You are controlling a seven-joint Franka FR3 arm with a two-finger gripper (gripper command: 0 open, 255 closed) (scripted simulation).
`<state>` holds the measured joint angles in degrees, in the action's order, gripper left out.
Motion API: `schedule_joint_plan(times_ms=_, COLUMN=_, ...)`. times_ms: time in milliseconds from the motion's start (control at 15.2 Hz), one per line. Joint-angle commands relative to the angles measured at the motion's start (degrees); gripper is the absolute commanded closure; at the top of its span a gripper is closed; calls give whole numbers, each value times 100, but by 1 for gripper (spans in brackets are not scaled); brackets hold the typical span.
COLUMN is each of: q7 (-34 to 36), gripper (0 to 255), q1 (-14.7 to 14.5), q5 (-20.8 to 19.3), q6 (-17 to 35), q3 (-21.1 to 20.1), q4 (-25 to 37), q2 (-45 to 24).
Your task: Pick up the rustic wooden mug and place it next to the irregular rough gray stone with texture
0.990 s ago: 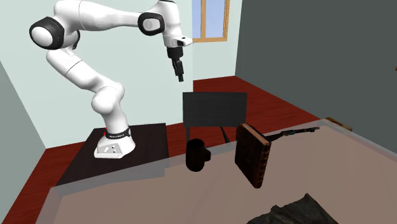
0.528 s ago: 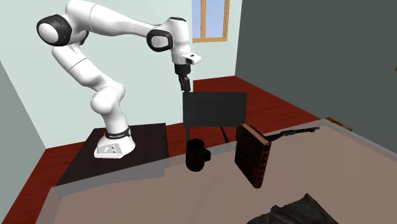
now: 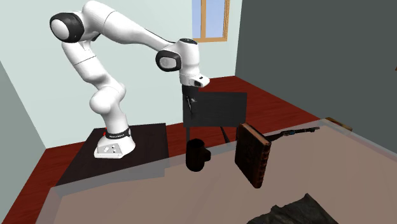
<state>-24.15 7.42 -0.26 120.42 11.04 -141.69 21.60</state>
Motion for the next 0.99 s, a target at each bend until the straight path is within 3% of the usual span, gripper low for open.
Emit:
schedule_joint_plan(times_ms=0, q7=-184, gripper=0, q1=53, q5=-9, q6=228, q3=144, q4=53, q2=-344)
schedule_joint_plan(times_ms=396, q7=-787, gripper=0, q1=198, q5=134, q6=868, q3=536, q4=360, q2=-1516)
schedule_joint_plan(times_ms=924, q7=-912, gripper=0, q1=172, q5=305, q6=1492, q3=542, q4=116, q2=-1914)
